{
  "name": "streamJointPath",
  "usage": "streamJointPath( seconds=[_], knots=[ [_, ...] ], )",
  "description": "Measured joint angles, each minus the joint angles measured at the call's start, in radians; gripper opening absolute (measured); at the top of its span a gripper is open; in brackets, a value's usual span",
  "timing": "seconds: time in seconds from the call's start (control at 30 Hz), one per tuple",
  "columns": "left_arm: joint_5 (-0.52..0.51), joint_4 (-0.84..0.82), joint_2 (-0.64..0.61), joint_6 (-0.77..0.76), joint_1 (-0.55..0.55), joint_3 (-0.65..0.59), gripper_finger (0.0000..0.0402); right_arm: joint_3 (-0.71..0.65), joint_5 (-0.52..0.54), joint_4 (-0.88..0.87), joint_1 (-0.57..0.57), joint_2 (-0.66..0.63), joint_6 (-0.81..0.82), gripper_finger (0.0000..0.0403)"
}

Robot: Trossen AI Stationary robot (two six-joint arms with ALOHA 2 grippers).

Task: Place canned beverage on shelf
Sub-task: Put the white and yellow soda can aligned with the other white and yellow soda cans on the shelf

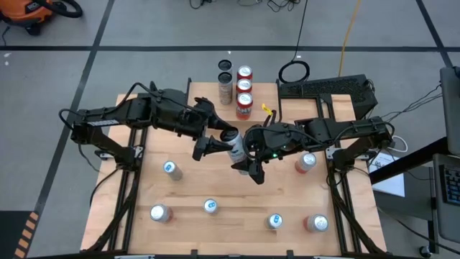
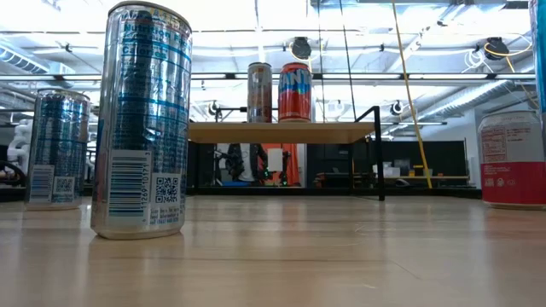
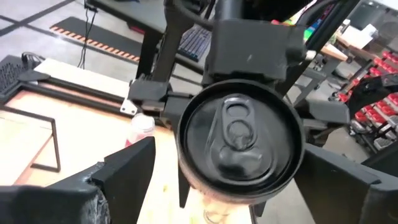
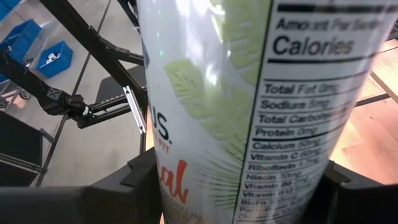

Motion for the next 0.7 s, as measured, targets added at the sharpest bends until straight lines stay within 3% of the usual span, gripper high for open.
streamJointPath(
  seconds=[0.7],
  knots=[
    [-0.004,0.009,0.000,0.007,0.000,0.000,0.0256,0.000,0.004,-0.001,0.000,0.000,0.001,0.0241]
  ],
)
